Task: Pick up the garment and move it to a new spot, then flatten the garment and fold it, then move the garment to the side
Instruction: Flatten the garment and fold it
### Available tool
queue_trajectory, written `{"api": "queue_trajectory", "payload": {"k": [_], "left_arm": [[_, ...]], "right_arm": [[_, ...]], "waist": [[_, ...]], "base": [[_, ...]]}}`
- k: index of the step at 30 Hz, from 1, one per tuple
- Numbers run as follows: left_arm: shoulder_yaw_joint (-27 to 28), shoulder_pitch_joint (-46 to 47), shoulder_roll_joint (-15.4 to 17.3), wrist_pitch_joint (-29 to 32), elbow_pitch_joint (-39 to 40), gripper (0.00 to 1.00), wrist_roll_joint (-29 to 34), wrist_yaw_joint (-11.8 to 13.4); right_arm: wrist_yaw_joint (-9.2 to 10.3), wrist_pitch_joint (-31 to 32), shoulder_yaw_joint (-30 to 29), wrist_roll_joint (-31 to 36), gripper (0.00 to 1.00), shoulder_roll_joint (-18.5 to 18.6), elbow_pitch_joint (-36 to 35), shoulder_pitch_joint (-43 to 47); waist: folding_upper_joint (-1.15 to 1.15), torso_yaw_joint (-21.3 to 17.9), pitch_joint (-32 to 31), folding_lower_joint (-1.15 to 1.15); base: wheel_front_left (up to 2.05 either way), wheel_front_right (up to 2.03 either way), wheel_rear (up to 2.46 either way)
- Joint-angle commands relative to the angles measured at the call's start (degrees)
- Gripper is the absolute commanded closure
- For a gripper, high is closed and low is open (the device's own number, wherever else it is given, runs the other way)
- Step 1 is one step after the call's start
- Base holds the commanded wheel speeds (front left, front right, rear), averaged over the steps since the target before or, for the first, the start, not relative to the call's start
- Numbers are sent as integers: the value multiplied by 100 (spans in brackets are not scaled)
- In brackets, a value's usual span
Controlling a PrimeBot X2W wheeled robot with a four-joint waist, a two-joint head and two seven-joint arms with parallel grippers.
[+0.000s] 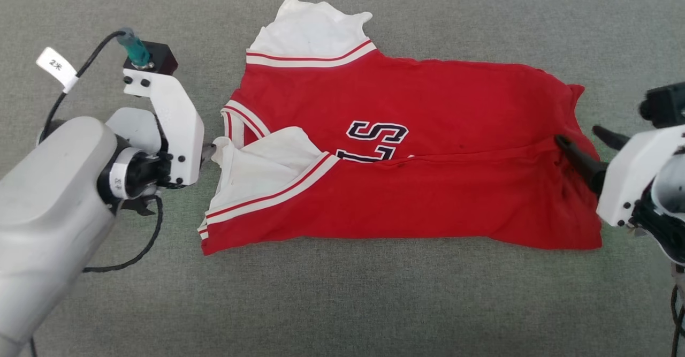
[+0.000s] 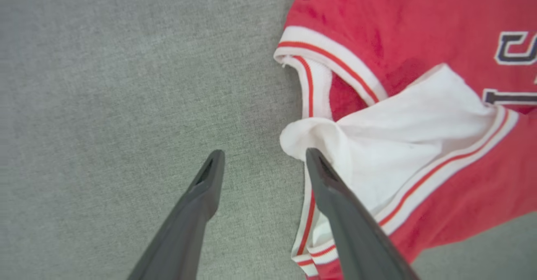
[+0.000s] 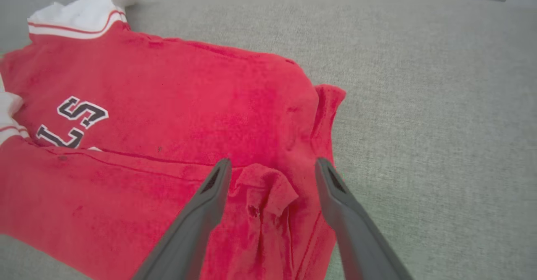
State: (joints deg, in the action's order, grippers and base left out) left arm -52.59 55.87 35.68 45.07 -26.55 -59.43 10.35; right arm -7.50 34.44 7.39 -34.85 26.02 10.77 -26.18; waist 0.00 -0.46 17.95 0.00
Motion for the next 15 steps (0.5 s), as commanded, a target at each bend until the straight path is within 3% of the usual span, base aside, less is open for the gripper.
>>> {"api": "queue_trajectory", "payload": {"k": [1,10,11,15], "left_arm": [[2,-84,73,43,129,0,47,97],[30,-869,1054,554,2410,0,-61,1279],[22,-1066,1211,592,2875,0,-63,1519],[31,-1476,1431,536,3432,0,-125,1902]], "right_arm": [[2,-101,-70,49,0,-38,-77,92],[1,-1046,-973,615,0,-616,-902,811],[1,-1295,-1142,815,0,-770,-1100,926],[1,-1868,-1308,1159,0,-1045,-1477,1102]], "waist": [[0,-2,-4,0],[0,-80,-13,0],[0,-121,16,0],[0,-267,78,0]], "base": [[0,0,0],[0,0,0],[0,0,0],[0,0,0]]}}
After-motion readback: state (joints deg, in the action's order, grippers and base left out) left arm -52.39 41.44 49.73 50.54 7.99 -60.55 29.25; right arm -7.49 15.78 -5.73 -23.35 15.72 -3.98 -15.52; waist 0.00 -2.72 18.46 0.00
